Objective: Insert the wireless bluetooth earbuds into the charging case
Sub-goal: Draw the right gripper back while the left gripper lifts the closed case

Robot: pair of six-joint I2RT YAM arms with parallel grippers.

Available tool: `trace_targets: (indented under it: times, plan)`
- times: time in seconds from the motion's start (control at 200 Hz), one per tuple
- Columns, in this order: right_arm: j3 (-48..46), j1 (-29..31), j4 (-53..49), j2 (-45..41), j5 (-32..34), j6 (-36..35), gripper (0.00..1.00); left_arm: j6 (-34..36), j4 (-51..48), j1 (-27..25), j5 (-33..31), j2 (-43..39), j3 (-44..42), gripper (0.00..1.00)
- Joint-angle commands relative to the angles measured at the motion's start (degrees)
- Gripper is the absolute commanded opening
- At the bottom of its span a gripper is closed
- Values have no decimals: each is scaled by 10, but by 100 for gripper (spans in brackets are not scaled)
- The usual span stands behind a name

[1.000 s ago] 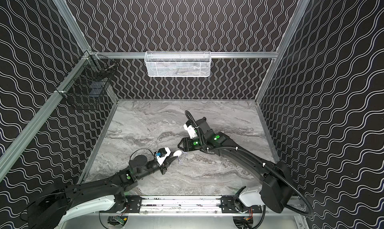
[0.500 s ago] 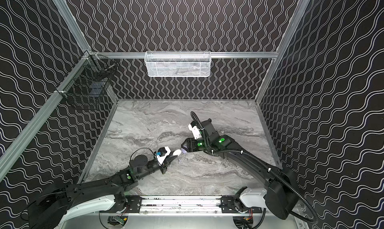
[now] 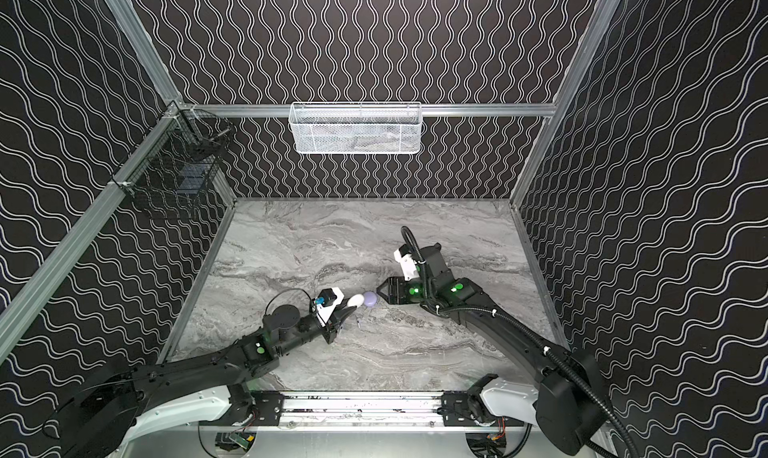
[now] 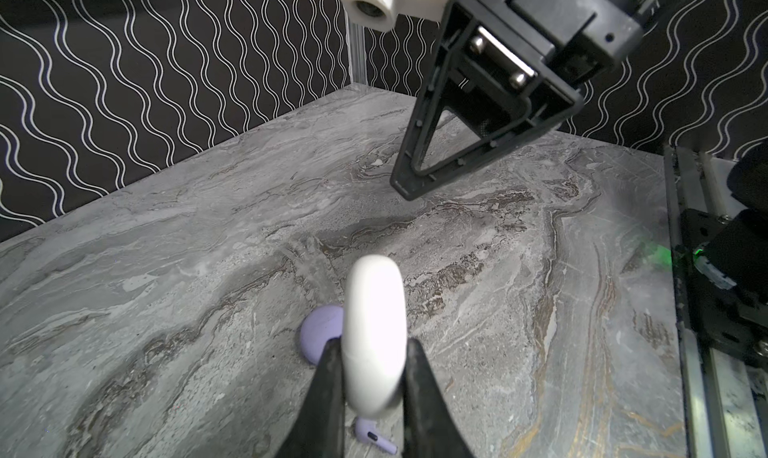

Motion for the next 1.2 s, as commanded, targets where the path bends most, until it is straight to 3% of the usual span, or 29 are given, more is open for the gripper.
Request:
trace_targets:
  times: [0.0,0.335,0.506,0.676,1.196]
  plan:
    - [-14,-24,27,-13,-18,-13,64,-38,-6,1,-11,9,14,0]
    - [-94,-111,87,-45,7,-23,64,-98,-98,10,10,81,123,0]
    - [-139,-112,144,-64,53,-15,64,-134,-118,36,50,132,169,0]
    - [-151,-112,160,-81,50,-9,64,-174,-119,81,105,166,194,0]
    - [-229,-111,259,-101,16,5,64,-210,-181,163,171,216,265,0]
